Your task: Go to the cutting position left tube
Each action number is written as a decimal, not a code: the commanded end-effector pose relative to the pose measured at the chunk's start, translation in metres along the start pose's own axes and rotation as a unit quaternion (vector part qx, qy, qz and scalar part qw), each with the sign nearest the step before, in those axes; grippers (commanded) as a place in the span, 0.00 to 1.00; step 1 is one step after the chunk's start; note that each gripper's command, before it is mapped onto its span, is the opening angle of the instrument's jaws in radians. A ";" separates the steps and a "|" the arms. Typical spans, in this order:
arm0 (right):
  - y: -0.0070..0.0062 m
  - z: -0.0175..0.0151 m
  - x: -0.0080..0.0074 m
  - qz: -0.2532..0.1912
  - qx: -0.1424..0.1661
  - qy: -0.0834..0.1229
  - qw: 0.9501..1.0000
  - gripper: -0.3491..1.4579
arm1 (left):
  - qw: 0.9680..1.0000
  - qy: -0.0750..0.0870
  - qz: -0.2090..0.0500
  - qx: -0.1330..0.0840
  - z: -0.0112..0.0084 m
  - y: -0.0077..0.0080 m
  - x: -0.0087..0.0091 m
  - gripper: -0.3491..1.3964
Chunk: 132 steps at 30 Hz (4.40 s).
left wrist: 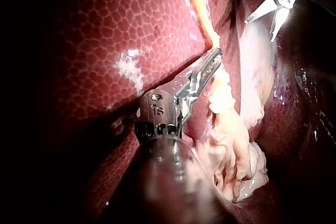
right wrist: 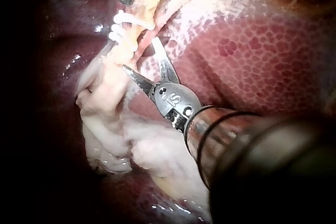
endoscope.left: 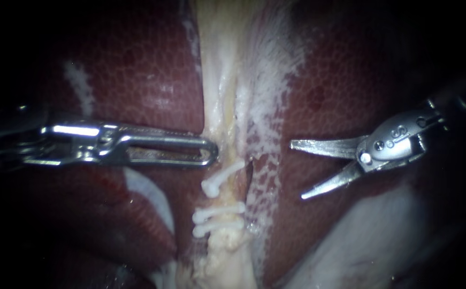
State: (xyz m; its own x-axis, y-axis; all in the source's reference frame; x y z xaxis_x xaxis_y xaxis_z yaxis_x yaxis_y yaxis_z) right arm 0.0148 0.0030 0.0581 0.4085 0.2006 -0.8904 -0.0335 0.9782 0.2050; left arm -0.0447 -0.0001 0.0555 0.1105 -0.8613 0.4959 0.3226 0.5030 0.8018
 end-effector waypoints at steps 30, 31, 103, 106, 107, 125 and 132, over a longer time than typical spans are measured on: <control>-0.0052 0.0062 -0.0033 0.097 0.132 -0.027 0.986 0.88 | 1.000 -0.002 -0.015 0.013 -0.0055 -0.0051 -0.0040 0.00; -0.0053 0.0063 -0.0033 0.104 0.135 -0.027 0.985 0.87 | 1.000 -0.004 -0.016 0.012 -0.0057 -0.0052 -0.0042 0.00; -0.0060 0.0164 0.0005 0.170 0.240 -0.004 0.956 0.50 | 1.000 -0.010 -0.013 0.015 -0.0072 -0.0062 -0.0052 0.00; -0.0059 0.0166 0.0005 0.170 0.240 -0.004 0.956 0.49 | 1.000 -0.010 -0.013 0.015 -0.0072 -0.0062 -0.0051 0.00; -0.0059 0.0167 0.0005 0.170 0.240 -0.004 0.956 0.48 | 1.000 -0.010 -0.013 0.015 -0.0072 -0.0062 -0.0051 0.00; -0.0056 0.0170 0.0004 0.176 0.240 -0.004 0.955 0.37 | 1.000 -0.010 -0.013 0.014 -0.0071 -0.0062 -0.0051 0.00; -0.0056 0.0170 0.0004 0.176 0.240 -0.004 0.955 0.37 | 1.000 -0.010 -0.013 0.014 -0.0071 -0.0062 -0.0051 0.00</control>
State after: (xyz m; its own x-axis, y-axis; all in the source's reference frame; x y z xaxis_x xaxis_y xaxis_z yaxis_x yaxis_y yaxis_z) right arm 0.0307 -0.0034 0.0636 0.4555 0.5106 -0.7292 0.2512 0.7122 0.6555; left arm -0.0405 0.0007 0.0456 0.0843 -0.8724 0.4815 0.2974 0.4832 0.8234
